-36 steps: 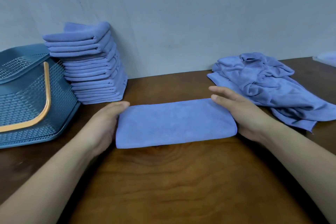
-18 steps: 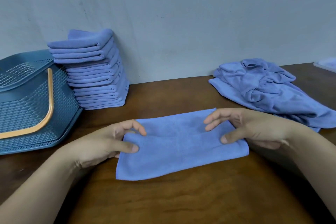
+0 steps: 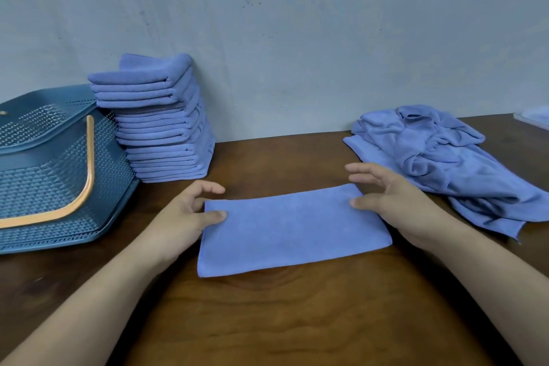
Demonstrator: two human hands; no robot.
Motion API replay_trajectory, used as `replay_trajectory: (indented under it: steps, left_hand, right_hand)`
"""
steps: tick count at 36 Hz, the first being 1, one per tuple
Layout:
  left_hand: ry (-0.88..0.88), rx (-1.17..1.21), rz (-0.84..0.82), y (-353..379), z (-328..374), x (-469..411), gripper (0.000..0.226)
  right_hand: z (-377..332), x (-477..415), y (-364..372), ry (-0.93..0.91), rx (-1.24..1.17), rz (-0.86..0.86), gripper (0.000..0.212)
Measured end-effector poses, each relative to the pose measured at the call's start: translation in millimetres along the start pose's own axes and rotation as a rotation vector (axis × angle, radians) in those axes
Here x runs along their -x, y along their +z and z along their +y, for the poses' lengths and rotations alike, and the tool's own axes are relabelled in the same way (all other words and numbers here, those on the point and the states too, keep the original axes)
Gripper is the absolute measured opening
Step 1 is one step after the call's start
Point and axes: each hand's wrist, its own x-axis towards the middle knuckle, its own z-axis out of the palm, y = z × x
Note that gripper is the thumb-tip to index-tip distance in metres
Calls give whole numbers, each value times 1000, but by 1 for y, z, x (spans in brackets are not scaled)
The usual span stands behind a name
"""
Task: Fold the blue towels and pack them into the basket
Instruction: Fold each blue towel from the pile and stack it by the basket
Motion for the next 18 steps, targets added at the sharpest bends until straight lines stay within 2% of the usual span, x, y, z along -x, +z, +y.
replay_trajectory:
  steps: [6, 10, 18]
  left_hand:
    - [95, -121, 92, 0, -6, -3, 13]
    - [173, -179, 205, 3, -5, -3, 17]
    - [141, -399, 195, 11, -8, -4, 22]
  right_hand:
    - [3, -1, 7, -88, 108, 54, 47]
    - [4, -2, 11, -115, 250, 50, 48]
    - [8, -2, 14, -153, 343, 100, 46]
